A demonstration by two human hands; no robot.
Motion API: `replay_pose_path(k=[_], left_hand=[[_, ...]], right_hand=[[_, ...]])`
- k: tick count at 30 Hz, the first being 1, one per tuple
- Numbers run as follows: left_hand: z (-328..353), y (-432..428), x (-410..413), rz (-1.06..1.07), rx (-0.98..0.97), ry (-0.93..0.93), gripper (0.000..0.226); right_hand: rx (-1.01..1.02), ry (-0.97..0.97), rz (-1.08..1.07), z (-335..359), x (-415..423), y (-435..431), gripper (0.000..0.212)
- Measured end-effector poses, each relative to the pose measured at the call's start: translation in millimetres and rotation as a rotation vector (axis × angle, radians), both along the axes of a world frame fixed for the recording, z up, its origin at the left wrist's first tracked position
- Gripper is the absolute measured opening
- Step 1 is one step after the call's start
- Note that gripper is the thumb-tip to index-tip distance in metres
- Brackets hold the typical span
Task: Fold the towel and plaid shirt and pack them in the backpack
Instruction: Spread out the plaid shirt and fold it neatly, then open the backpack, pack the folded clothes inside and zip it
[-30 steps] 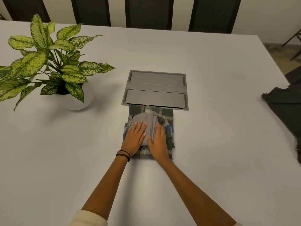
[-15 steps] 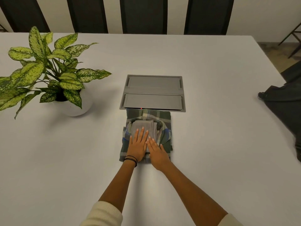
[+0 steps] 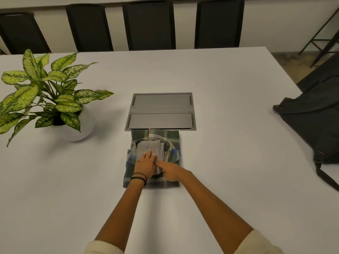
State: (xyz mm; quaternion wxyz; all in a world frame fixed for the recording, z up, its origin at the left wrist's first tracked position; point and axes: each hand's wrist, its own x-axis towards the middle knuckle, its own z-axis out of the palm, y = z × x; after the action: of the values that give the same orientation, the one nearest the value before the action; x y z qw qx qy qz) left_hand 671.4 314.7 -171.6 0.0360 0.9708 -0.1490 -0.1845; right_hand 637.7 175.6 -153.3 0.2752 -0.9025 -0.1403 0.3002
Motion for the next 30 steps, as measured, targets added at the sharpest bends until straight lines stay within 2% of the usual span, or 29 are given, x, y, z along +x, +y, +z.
replay_pose_path(k=[6,10,13,20,30], left_hand=[[14.3,-10.5,-10.4,0.109,-0.166,-0.100,0.030],[26.8,-33.1,-18.5,0.251,-0.459,-0.156,0.026],[34.7,-62.4,-23.0,0.181,-0.569,-0.153,0.029],[17.1,-134.4,-35.3,-0.013,-0.507,0.115,0.030],[-18.0,-232.3,-62.1,-0.174,-0.354,0.238,0.033]], right_hand=[[0.228,-0.074,-0.143,5.4,-28.0,-37.9,0.047],[0.296,-0.124,-0.251,4.1,-47.4,-71.8,0.036],[0.347,-0.171,-0.362,-1.6,-61.6,-107.7,0.033],[0.423,-0.336,-0.586,6.6,-99.1,-191.6,0.042],[0.382,-0.398,-0.820,17.2,-139.2,-306.1,0.043]])
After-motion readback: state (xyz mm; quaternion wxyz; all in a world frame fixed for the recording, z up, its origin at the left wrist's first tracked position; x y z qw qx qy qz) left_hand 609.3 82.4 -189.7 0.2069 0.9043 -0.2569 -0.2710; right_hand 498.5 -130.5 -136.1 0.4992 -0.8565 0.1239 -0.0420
